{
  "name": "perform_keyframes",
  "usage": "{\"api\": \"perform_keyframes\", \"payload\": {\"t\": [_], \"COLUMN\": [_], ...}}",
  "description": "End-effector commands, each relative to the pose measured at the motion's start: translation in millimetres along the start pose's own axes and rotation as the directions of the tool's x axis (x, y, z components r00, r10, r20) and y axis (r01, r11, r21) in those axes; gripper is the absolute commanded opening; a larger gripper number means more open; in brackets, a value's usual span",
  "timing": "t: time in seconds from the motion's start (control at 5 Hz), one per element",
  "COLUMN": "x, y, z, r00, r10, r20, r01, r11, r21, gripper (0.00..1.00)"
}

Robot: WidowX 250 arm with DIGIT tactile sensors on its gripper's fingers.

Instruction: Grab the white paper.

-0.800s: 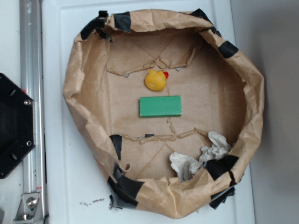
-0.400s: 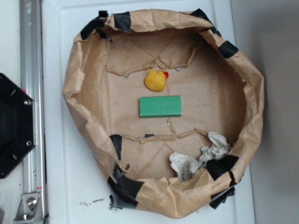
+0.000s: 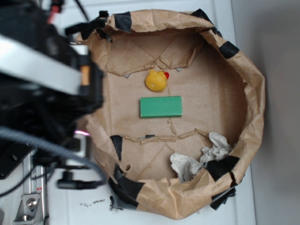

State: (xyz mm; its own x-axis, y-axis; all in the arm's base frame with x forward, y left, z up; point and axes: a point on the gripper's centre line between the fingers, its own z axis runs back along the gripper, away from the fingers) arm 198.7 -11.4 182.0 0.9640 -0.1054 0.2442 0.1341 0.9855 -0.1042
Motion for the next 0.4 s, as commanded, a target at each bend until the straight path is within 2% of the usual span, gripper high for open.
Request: {"api": "perform_keyframes", "payload": {"t": [0.0,0.2], "x": [49.4,65.4], "y": [23.8,17.7], "z": [-52.6,-85.5], "r00": [0.995,0.995], "r10": [-0.025,-0.065], "r20": [0.093,0.080], "r01": [0.036,0.070], "r11": [0.992,0.995], "r21": [-0.121,-0.064], "gripper": [1.00,1.00]}}
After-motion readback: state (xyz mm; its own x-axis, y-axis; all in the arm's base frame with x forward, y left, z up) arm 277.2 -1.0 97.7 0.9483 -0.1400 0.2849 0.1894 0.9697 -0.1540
